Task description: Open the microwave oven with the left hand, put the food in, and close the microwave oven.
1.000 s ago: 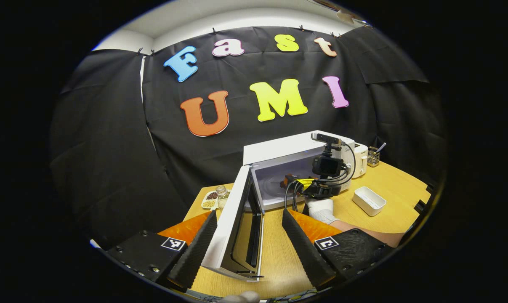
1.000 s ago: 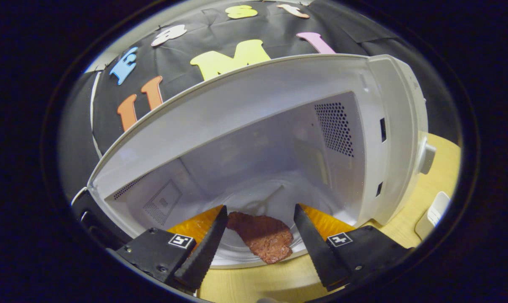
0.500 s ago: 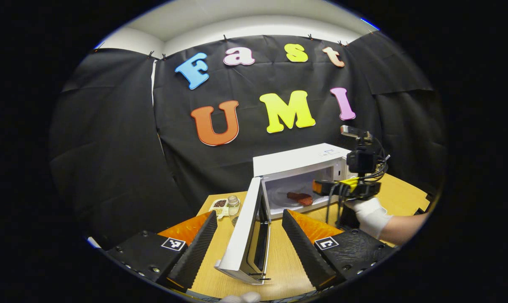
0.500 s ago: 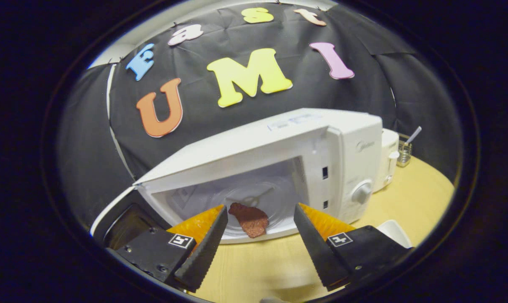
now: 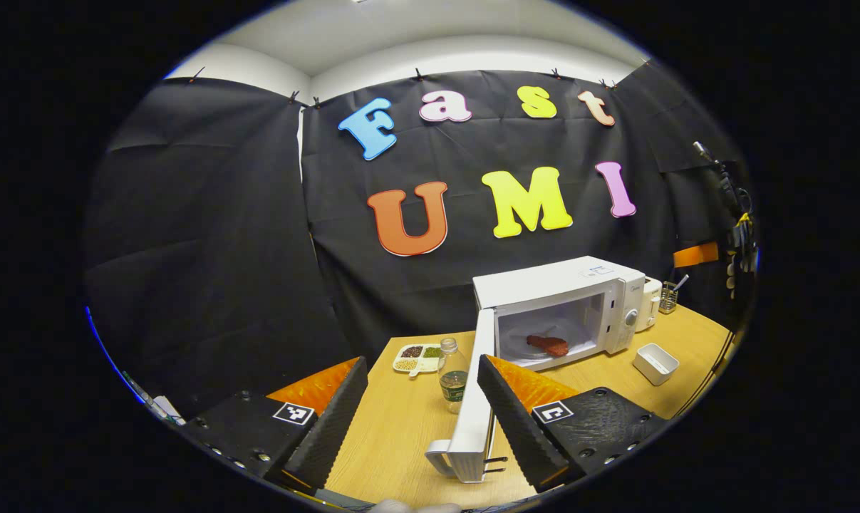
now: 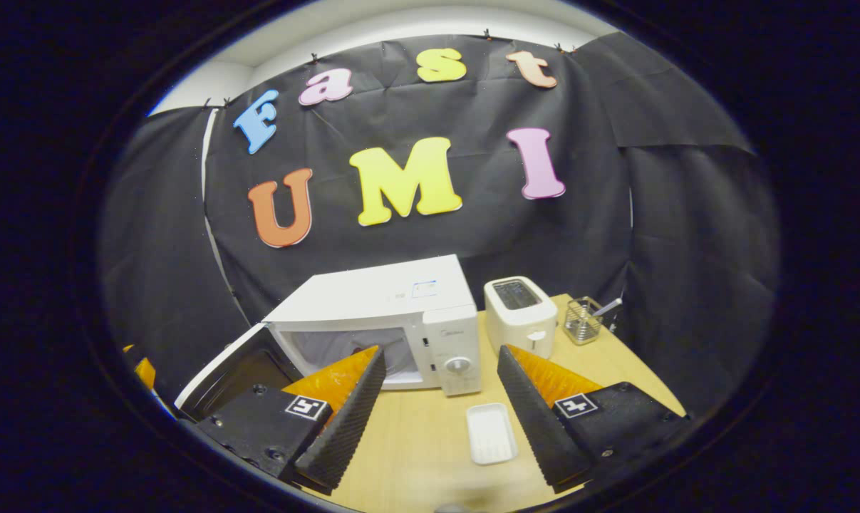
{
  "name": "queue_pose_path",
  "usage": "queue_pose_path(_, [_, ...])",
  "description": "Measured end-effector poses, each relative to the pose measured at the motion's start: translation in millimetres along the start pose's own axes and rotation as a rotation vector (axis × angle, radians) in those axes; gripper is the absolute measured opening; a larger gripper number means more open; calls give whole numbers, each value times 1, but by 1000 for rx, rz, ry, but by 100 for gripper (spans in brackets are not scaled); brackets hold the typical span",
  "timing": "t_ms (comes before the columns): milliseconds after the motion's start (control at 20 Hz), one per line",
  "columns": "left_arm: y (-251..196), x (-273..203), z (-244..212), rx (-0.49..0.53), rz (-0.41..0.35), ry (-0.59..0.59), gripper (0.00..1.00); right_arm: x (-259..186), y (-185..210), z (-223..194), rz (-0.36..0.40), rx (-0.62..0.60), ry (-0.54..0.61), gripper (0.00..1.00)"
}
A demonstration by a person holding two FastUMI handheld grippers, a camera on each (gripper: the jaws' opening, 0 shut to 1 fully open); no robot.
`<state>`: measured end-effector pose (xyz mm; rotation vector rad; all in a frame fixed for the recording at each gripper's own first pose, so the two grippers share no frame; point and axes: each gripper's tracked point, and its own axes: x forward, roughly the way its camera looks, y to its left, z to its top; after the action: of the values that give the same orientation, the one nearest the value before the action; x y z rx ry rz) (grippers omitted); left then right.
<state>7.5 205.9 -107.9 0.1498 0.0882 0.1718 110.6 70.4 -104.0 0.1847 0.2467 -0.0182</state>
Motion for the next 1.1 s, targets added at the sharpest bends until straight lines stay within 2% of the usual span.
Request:
queue_pose_path(50, [2,-1,-3,-14,4,0,95,-16,-13,2,-16,-2,-3,100])
queue_pose_path(100, [3,0,-4,-28,1,-1,95,-32,-24,5,-31,-5,-7,90])
queue_pose_path(150, [5,0,-8,-33,14,8,100,-45,-35,8,-48,-8,-11,100])
queue_pose_path(200, [7,2,-11,-32,18,11,92,-57,-45,12,-67,-12,-18,100])
queue_pose_path(300, [8,3,-13,-27,17,6,90,-77,-59,17,-91,-17,-27,100])
queue_pose_path(350, [5,5,-14,-28,4,4,78,-84,-62,19,-97,-17,-30,100])
queue_pose_path(450, [9,9,-18,-39,5,0,45,-94,-65,25,-100,-23,-45,100])
queue_pose_path(500, [8,10,-24,-49,4,12,39,-97,-66,26,-104,-29,-42,100])
queue_pose_path(550, [6,13,-26,-58,-17,13,33,-99,-66,27,-101,-32,-42,90])
queue_pose_path(600, [10,16,-26,-54,-3,4,23,-100,-64,28,-99,-34,-43,100])
queue_pose_path(650, [15,22,-35,-46,22,10,0,-101,-63,27,-92,-37,-37,100])
queue_pose_path(800, [9,15,-51,-66,-24,26,0,-103,-60,22,-80,-28,-28,100])
queue_pose_path(1100, [13,30,-88,-60,-23,80,0,-110,-61,22,-81,-56,-13,100])
